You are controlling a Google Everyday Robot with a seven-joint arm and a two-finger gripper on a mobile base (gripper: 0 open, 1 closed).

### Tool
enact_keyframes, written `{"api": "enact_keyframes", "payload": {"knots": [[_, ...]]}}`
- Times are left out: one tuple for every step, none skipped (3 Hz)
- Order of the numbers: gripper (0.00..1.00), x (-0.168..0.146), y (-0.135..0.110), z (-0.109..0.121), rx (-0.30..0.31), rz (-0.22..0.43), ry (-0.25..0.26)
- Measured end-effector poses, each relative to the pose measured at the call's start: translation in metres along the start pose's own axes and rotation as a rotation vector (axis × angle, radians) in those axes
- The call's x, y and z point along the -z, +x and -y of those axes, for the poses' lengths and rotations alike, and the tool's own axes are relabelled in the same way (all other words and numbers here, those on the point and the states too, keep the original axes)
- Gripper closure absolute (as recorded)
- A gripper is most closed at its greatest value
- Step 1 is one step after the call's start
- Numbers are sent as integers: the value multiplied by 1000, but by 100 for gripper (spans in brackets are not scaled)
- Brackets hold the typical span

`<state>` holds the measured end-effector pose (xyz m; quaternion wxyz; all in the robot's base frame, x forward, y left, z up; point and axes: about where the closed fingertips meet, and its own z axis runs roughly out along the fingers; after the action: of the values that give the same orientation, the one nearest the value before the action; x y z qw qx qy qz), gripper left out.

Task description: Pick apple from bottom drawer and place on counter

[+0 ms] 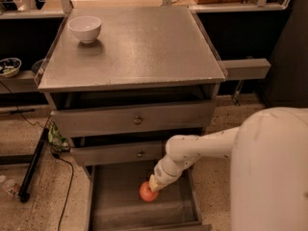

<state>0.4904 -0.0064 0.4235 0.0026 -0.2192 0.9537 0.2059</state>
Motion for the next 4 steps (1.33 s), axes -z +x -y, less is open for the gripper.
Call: {"api": "enact_keyframes", "payload": {"knots": [[100, 39, 2, -4, 5, 64, 44], [100, 92, 2, -7, 13, 159, 98], [100, 92, 2, -7, 13, 158, 98], [100, 107, -6, 3, -2, 167, 128]]}}
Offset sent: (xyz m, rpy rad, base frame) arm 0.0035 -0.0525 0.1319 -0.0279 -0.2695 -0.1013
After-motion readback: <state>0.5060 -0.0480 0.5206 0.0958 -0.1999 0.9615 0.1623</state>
